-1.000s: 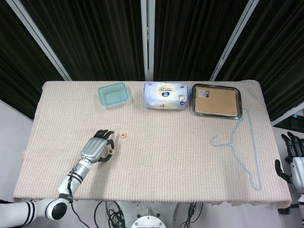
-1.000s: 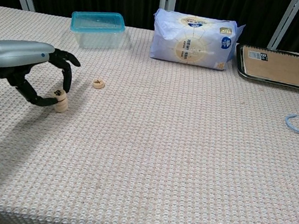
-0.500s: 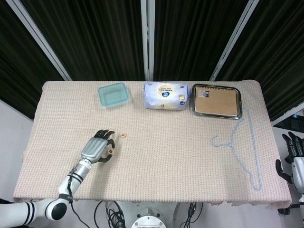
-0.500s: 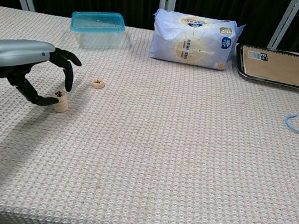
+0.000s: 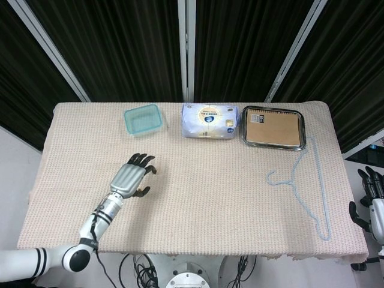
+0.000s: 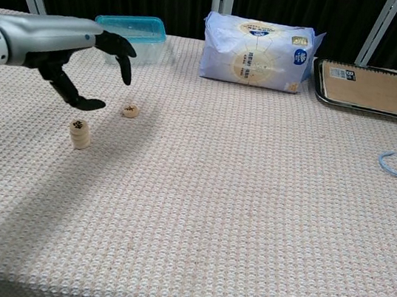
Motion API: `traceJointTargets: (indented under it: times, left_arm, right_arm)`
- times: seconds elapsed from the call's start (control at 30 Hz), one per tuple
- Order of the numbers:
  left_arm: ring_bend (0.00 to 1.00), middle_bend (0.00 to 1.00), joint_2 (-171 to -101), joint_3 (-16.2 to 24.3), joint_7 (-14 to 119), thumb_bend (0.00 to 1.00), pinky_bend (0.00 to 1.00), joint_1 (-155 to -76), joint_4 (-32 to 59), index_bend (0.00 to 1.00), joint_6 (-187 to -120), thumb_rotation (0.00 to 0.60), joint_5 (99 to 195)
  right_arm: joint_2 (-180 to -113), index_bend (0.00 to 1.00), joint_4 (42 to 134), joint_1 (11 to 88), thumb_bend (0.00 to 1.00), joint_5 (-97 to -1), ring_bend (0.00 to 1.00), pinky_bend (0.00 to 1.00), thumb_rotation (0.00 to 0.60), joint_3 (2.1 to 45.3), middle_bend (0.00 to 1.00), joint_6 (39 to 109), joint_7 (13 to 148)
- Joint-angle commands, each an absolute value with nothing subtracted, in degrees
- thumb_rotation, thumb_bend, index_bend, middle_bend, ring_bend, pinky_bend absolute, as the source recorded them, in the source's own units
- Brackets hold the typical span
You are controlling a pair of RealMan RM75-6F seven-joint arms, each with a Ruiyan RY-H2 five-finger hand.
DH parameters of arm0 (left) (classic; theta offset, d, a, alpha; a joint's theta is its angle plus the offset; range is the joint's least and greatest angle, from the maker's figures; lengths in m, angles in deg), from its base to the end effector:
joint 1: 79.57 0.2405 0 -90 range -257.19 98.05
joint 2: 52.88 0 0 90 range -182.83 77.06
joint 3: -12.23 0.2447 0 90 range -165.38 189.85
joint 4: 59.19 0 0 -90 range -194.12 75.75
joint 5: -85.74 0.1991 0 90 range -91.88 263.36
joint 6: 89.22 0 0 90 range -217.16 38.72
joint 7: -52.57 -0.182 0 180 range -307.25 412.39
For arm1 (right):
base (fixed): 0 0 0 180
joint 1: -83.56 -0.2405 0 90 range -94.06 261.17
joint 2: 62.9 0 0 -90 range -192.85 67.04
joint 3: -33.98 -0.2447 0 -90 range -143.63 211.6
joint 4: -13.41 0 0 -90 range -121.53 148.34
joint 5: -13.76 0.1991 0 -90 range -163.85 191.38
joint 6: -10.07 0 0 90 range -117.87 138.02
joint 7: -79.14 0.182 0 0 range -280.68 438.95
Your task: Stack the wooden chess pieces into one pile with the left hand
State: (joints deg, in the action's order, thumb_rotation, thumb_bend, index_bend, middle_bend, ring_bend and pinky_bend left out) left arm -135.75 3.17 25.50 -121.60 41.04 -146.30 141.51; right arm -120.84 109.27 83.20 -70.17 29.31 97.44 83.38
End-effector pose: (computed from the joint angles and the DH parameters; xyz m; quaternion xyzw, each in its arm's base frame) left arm -0.1139 0.3360 -0.0078 -0.7453 -0.4129 -0.3527 0.3867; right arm -0.3068 -0.1991 0.2058 0.5492 -0.4016 0.3926 0.6188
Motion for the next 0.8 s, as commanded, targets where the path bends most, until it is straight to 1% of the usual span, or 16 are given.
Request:
traceJointTargets:
  times: [0.03, 0.27, 0.43, 0.6, 0.8]
  left_arm:
    - [0.00, 0.06, -139.0, 0.7, 21.5, 0.32, 0.00, -125.6, 37.8, 0.34, -144.4, 0.600, 135.7]
    - [0.00, 0.06, -143.6, -0.4, 15.2, 0.31, 0.00, -131.2, 31.3, 0.35, -143.0, 0.600, 123.1]
    - [0.00, 0.06, -144.9, 0.0, 14.3, 0.31, 0.00, -132.6, 28.8, 0.36, -142.8, 0.600, 119.6]
    - [0.00, 0.06, -145.4, 0.3, 13.8, 0.31, 0.00, -133.6, 27.9, 0.36, -143.4, 0.600, 119.0]
    - [0.00, 0.06, -145.6, 0.8, 12.1, 0.31, 0.00, -135.0, 27.0, 0.36, -143.6, 0.600, 116.1]
  right_arm:
    - [-120.9, 0.00, 109.3, 83.0, 0.43, -70.0, 0.00, 0.00, 0.600, 29.3, 0.00, 97.1, 83.1]
    - [-120.9, 0.00, 109.1, 82.9, 0.43, -69.8, 0.00, 0.00, 0.600, 29.2, 0.00, 96.9, 83.3]
    - [-120.6, 0.00, 108.9, 83.1, 0.43, -69.8, 0.00, 0.00, 0.600, 29.1, 0.00, 97.1, 84.4]
    - [-120.5, 0.00, 108.7, 83.0, 0.43, -69.8, 0.00, 0.00, 0.600, 29.1, 0.00, 97.0, 84.7]
    - [-120.4, 0.00, 108.8, 83.1, 0.43, -69.8, 0.00, 0.00, 0.600, 29.2, 0.00, 97.0, 84.8]
